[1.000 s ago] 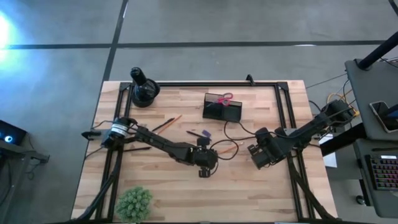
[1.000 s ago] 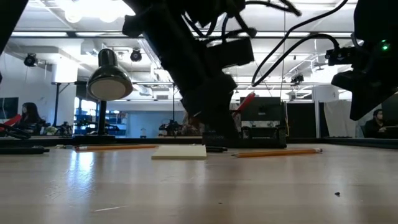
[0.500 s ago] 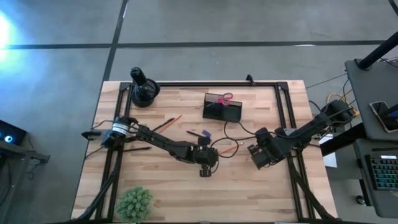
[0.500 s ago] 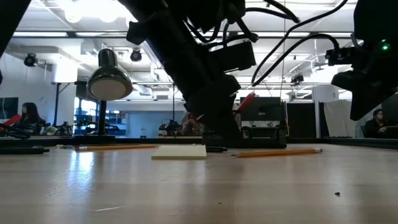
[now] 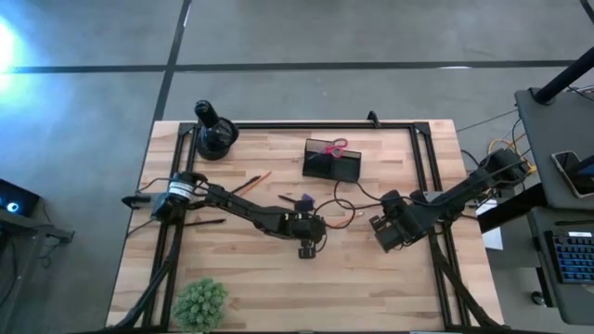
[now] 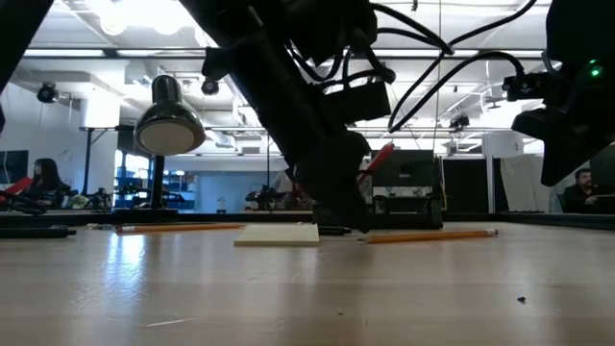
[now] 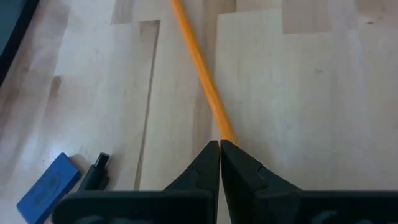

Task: Pick and place office supplies into organizer
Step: Put the bottom pencil into the desk organizer

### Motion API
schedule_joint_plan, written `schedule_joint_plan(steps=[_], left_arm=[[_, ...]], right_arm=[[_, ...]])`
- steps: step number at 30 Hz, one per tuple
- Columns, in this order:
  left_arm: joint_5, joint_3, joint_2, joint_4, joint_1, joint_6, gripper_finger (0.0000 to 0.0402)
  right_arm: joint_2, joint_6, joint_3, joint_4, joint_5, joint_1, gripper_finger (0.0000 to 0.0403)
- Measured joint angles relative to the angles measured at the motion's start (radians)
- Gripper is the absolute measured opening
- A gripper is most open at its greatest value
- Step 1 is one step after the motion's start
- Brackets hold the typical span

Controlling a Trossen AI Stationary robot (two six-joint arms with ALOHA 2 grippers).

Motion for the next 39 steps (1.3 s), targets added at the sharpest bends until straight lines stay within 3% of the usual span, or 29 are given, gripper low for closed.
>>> schedule_joint_plan(steps=[35, 39], left_arm=[[0.024, -0.047, 0.000, 0.067, -0.010, -0.004, 0.0000], [0.025, -0.047, 0.000, 0.067, -0.010, -0.004, 0.0000]], right_arm=[[-0.024, -0.001, 0.000, -0.036, 0.002, 0.000, 0.0009], [-0.074, -0.109, 0.000, -0.024, 0.003, -0.015, 0.0025]])
